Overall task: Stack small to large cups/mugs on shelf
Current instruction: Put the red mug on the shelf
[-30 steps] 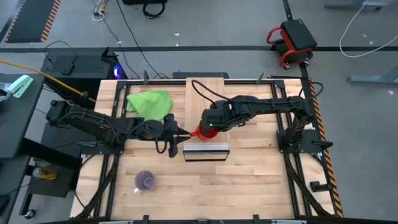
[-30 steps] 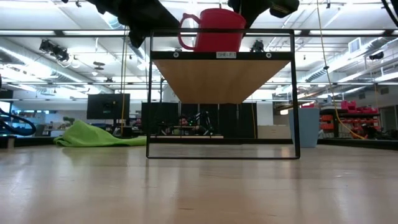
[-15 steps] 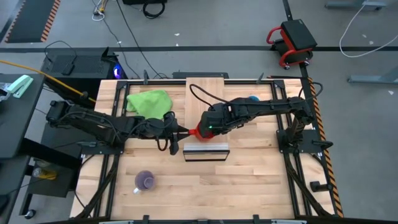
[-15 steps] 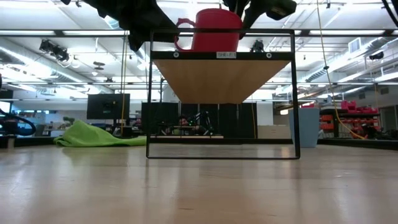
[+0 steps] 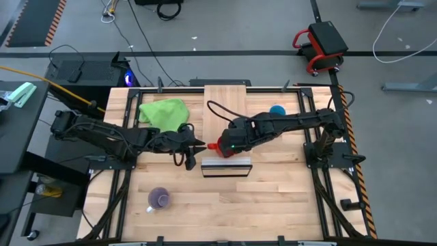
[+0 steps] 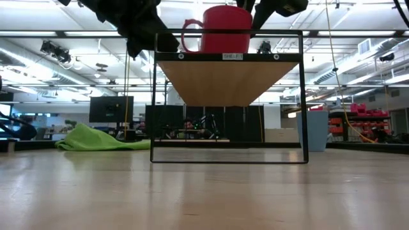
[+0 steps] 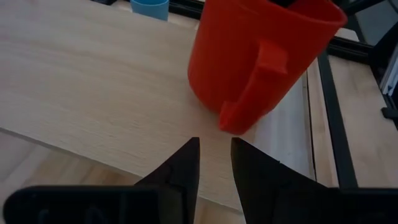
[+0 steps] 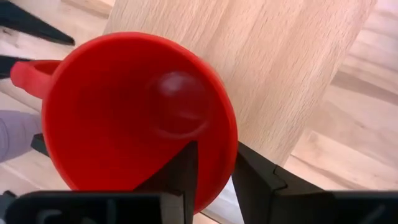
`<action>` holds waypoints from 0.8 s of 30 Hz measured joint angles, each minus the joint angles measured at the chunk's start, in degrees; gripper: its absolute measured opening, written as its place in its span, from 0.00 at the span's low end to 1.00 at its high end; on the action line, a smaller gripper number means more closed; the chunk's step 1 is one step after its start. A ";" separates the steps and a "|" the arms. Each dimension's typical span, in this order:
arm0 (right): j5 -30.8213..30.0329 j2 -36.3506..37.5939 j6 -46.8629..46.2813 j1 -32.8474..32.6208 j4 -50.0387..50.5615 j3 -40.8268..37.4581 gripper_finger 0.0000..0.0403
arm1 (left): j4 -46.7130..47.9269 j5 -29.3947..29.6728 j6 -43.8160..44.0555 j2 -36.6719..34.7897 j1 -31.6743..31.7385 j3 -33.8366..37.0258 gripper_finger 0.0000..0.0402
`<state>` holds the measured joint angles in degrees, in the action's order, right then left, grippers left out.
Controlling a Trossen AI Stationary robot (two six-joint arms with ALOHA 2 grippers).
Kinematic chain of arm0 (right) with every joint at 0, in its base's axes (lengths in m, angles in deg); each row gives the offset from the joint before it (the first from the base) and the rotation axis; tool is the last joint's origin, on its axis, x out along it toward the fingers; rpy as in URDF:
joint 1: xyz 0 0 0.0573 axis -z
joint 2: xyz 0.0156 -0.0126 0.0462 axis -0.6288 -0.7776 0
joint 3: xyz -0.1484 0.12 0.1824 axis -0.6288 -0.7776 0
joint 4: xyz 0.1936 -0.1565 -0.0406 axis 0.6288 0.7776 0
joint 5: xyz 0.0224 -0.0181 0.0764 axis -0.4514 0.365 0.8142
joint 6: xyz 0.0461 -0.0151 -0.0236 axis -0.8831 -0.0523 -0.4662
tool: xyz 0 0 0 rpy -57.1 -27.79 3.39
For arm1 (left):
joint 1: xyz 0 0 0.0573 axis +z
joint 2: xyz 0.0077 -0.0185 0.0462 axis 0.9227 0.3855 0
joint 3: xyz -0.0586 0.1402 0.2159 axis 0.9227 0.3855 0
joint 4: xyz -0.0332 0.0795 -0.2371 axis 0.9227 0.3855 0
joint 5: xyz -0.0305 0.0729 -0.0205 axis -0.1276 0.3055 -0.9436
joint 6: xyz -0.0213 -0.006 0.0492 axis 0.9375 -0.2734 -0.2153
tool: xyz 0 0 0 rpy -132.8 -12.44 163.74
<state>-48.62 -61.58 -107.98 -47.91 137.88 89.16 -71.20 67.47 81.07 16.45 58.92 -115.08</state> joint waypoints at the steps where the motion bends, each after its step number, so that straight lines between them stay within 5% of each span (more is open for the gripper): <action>1: -0.04 0.00 0.30 -0.01 0.00 0.00 0.25 | -0.11 0.00 0.00 0.00 0.00 0.00 0.25; 24: -3.14 0.02 2.22 -1.05 -0.20 0.28 0.25 | -0.12 0.42 1.44 0.00 0.00 0.00 0.25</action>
<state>-51.75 -61.56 -105.76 -48.96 137.68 89.45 -71.32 67.89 82.51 16.45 58.92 -115.08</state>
